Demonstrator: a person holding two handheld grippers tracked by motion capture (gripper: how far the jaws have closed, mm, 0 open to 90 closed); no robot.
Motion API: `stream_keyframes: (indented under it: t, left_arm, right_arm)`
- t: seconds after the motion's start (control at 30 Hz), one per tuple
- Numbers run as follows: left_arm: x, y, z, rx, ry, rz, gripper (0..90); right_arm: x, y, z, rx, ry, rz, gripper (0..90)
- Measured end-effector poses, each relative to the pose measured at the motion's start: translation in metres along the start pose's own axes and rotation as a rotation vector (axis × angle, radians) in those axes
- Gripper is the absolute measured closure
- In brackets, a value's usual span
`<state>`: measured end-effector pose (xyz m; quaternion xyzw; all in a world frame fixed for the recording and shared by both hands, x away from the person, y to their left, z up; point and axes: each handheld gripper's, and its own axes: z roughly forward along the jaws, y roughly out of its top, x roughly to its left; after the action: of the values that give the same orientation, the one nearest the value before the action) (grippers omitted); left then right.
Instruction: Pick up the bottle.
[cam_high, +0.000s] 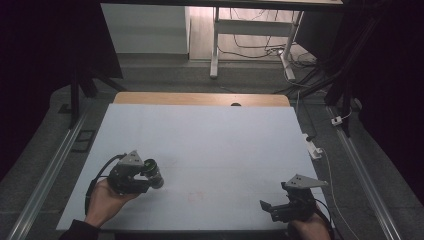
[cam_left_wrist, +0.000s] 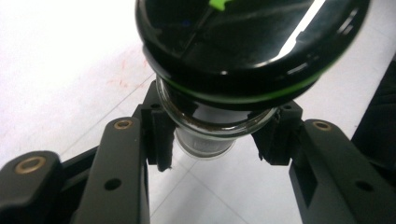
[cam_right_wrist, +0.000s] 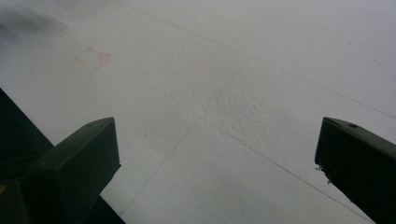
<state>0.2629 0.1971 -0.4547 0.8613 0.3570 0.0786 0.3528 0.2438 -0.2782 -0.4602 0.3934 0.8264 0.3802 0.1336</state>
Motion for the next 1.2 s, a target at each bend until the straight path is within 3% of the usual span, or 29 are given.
stream_keyframes:
  t: [0.27,0.47,0.67,1.2]
  left_arm:
    - [-0.006,0.022,0.003,0.014,-0.031,0.037,53.8]
    - [-0.009,0.038,0.005,0.012,-0.085,0.055,53.8]
    - [-0.014,0.054,0.009,0.036,-0.094,0.106,53.8]
    - [-0.024,0.084,0.02,0.056,-0.125,0.163,53.8]
  right_arm:
    - [0.0,0.0,0.0,0.001,0.002,0.001,0.0]
    - [0.0,0.0,0.0,0.0,0.002,0.002,0.0]
    - [0.0,0.0,0.0,0.001,0.003,-0.001,0.0]
    - [0.0,0.0,0.0,0.001,0.003,0.0,0.0]
